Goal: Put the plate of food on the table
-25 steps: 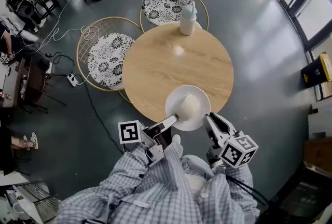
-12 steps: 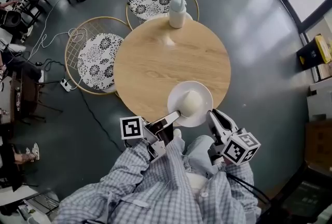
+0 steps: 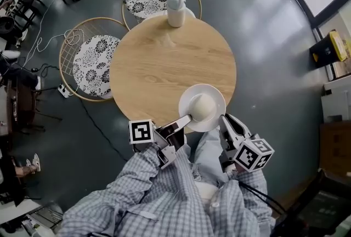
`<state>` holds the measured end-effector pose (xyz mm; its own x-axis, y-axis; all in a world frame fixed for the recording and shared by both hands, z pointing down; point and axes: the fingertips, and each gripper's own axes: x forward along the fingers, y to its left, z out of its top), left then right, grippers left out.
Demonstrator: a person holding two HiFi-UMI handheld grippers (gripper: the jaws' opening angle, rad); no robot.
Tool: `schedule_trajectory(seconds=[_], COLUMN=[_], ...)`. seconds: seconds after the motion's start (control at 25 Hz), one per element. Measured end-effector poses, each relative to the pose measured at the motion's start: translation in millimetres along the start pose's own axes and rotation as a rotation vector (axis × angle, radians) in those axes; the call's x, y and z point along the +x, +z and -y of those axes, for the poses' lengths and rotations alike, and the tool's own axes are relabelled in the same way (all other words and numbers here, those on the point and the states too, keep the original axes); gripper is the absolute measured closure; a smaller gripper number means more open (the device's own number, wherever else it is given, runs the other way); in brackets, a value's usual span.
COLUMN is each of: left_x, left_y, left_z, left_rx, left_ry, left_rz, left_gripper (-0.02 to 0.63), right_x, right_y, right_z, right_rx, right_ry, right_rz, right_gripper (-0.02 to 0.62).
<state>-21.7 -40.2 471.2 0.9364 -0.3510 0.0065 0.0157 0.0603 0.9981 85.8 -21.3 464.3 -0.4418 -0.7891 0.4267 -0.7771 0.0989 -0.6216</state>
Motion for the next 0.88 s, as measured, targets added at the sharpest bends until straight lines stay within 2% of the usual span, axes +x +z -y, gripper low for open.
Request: schedule_trajectory(seconds=[0.28,0.4,0.56,0.68,0.88], left_x=[30,46,64,77,97], left_y=[6,7,8,11,18], left_z=[-14,-20,-35,-45,-67], left_rx=[-0.021,-0.024,-0.035,-0.062,-0.077], left_ry=[0.036,0.046,0.097,0.098,0.153], left_rz=[0.014,0.020,0.025,0.049,0.052], left_gripper=[0.569,0.569,0.569,0.569,0.569], right_x=[9,11,17,23,35], right_y=[11,16,21,24,24], right_z=[32,49,73,89,117], right_rx=[-0.023,-0.003,0.025,0.039,0.059], right_ry=[-0.006,-0.009,-0.009,-0.015,-0.030], right_rz=[-0.052,-0.070,-0.105,-0.130,-0.172], right_gripper=[0.525,0.525,0.525,0.525,0.525])
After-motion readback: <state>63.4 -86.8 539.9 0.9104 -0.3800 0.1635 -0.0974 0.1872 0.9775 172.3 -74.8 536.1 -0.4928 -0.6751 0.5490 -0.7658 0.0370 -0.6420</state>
